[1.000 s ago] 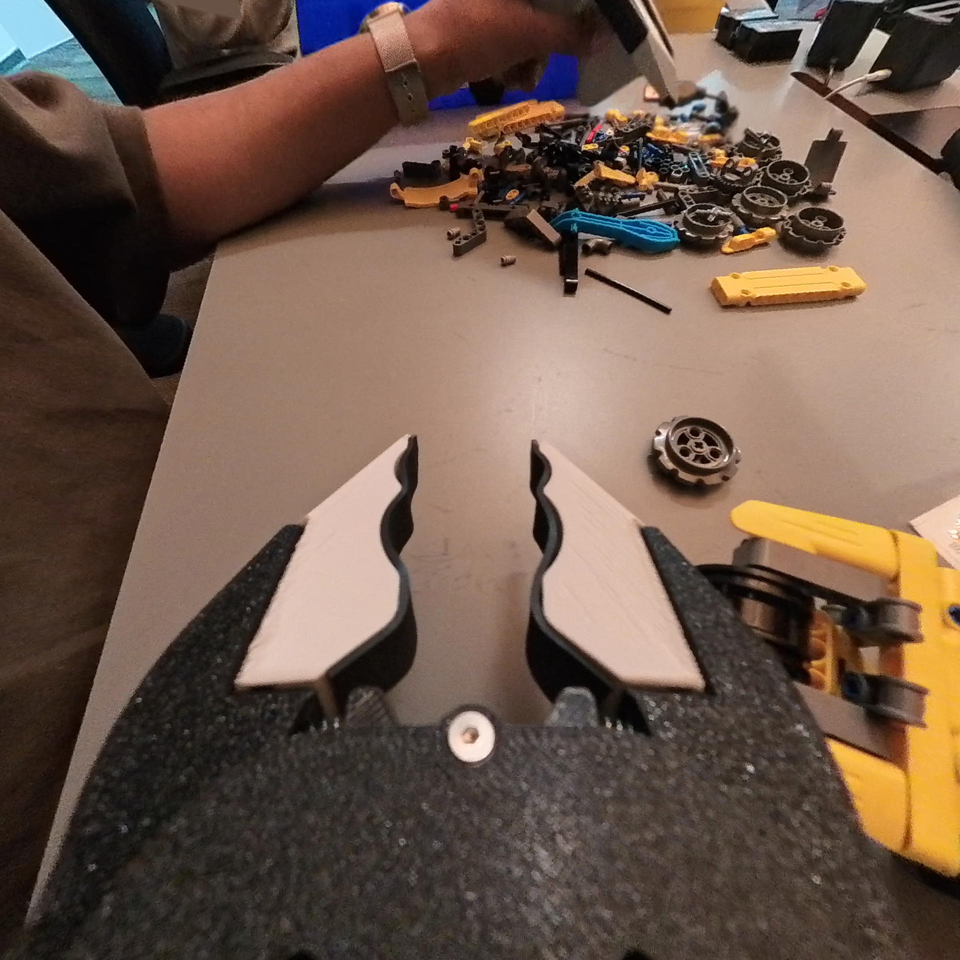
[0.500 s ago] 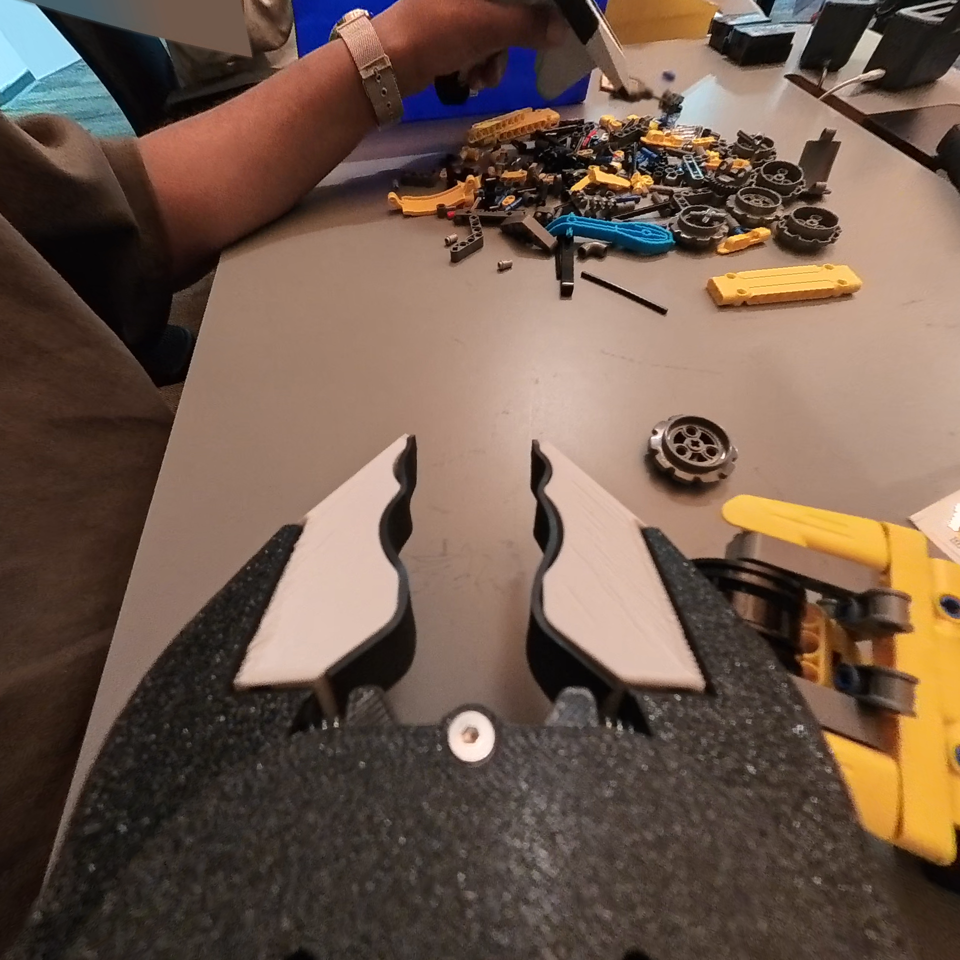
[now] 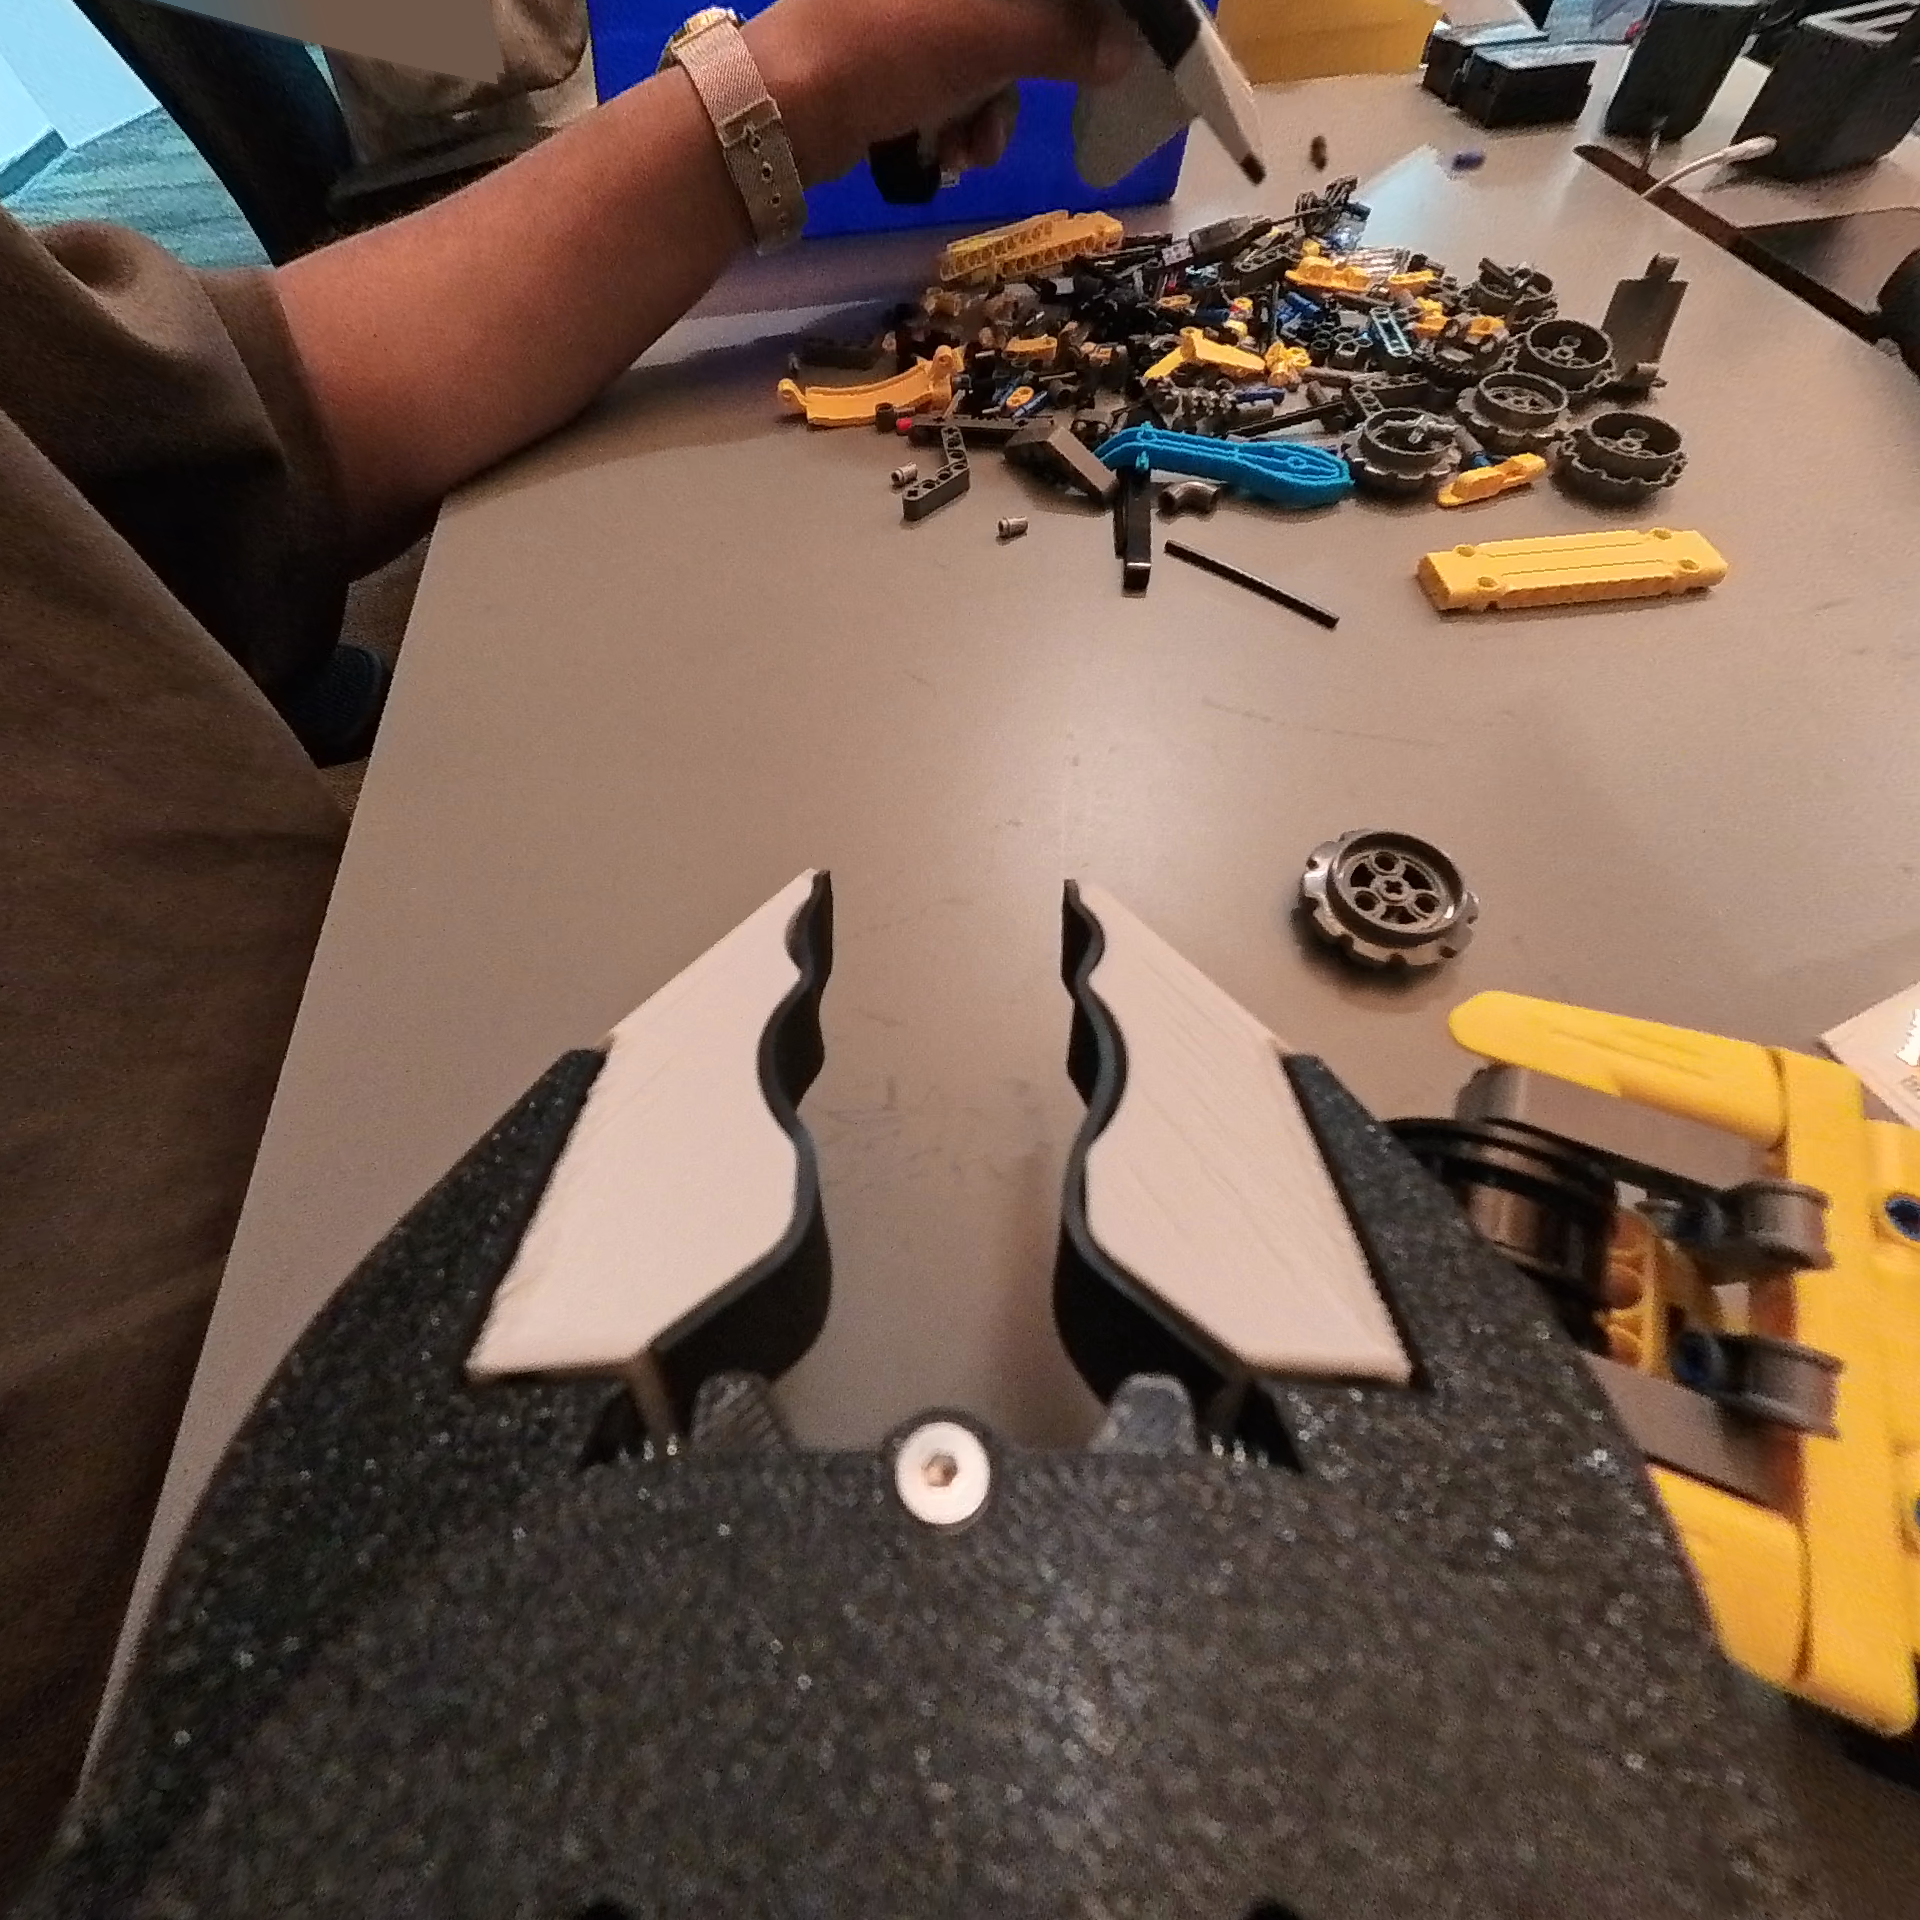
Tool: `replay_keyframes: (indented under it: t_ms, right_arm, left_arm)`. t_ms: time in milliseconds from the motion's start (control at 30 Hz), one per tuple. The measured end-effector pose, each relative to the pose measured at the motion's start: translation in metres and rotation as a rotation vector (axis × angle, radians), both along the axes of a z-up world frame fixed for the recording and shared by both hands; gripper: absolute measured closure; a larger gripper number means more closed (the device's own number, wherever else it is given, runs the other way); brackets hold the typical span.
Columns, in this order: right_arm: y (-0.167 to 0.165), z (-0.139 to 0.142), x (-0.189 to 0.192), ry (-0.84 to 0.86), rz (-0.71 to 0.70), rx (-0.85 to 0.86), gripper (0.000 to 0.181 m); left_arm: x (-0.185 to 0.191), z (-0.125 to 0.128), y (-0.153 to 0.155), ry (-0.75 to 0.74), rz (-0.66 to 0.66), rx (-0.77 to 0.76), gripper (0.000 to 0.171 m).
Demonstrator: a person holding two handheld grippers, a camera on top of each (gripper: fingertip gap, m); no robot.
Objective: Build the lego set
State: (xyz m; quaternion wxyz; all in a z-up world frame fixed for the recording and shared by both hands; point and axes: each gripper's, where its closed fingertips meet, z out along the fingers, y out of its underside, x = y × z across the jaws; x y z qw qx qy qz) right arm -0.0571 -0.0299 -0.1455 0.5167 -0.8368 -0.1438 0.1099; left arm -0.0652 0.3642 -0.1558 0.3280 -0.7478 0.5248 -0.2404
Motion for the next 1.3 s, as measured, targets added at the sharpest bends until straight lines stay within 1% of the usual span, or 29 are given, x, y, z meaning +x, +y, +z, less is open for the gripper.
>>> replay_keyframes:
  t_ms: [133,467,1300]
  right_arm:
    - [0.000,0.000,0.000,-0.002,0.001,-0.001,0.137]
    - [0.000,-0.001,0.000,-0.006,0.000,-0.006,0.137]
    - [0.000,-0.003,0.000,-0.012,0.002,-0.011,0.137]
  left_arm:
    - [-0.001,0.008,0.003,-0.042,0.017,-0.001,0.157]
    - [-0.009,0.018,0.016,-0.076,0.087,0.054,0.155]
    - [-0.009,0.015,0.018,-0.062,0.094,0.063,0.149]
